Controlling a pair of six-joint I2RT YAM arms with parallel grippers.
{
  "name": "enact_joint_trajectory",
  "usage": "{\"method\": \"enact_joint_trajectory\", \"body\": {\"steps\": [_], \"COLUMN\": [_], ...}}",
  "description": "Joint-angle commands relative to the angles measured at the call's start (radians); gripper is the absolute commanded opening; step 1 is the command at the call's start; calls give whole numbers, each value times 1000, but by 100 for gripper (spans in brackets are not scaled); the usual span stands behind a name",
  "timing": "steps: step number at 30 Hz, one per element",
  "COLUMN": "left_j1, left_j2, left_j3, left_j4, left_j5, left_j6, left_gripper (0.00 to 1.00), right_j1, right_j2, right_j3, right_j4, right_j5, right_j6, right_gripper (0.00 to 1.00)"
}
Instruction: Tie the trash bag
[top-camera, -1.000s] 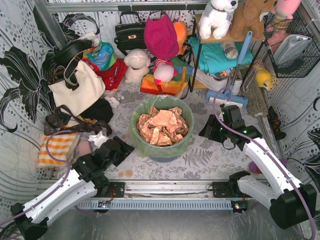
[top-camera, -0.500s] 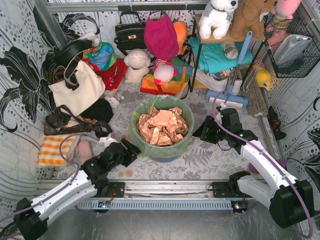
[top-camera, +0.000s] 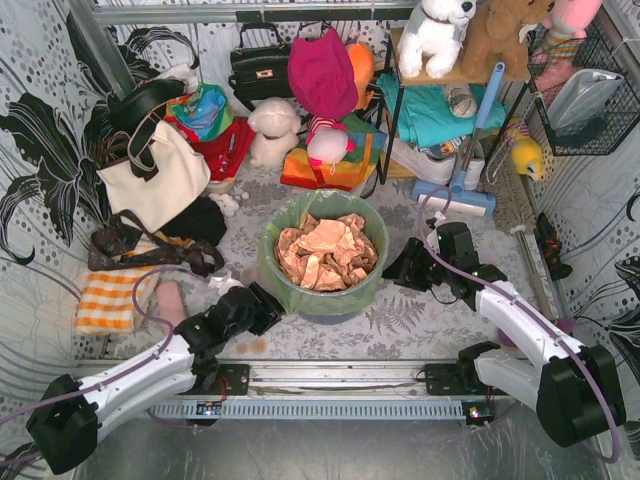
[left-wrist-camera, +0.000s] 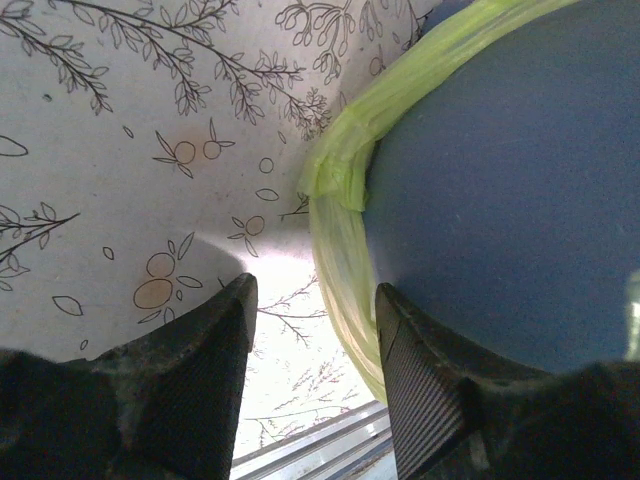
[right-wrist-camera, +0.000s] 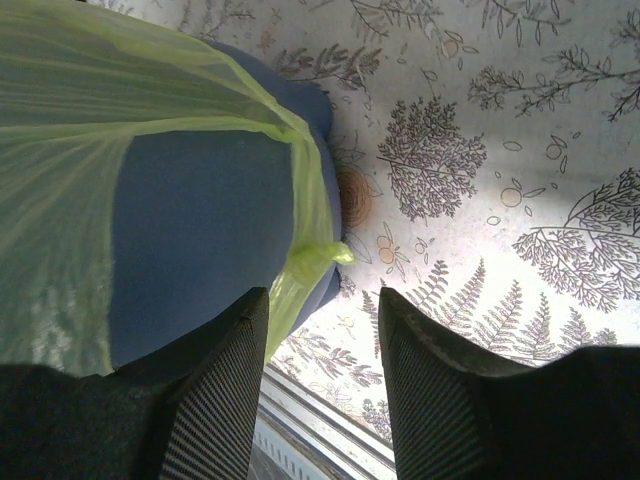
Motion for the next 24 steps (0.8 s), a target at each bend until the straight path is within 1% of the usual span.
{"method": "enact_joint_trajectory", "body": {"steps": [1, 6, 15, 19, 24], "left_j1": [5, 8, 11, 12, 12], "left_j2": [15, 27, 106, 135, 122], "left_j3": [-17, -18, 0, 22, 21], "left_j4": [101, 99, 149, 135, 115], "left_j5": [7, -9, 12, 12, 2], "left_j6": [30, 43, 78, 96, 96], "left_gripper": [57, 51, 35, 27, 20], "right_j1": [-5, -4, -3, -3, -3], "right_j2": [36, 63, 120, 162, 197], "right_j3": [-21, -23, -59, -48, -49], "right_j4": [87, 121, 210, 228, 241], "right_j5": [-45, -83, -144, -174, -187], "right_j6": [24, 29, 56, 46, 44], "right_gripper": [48, 48, 48, 48, 48]}}
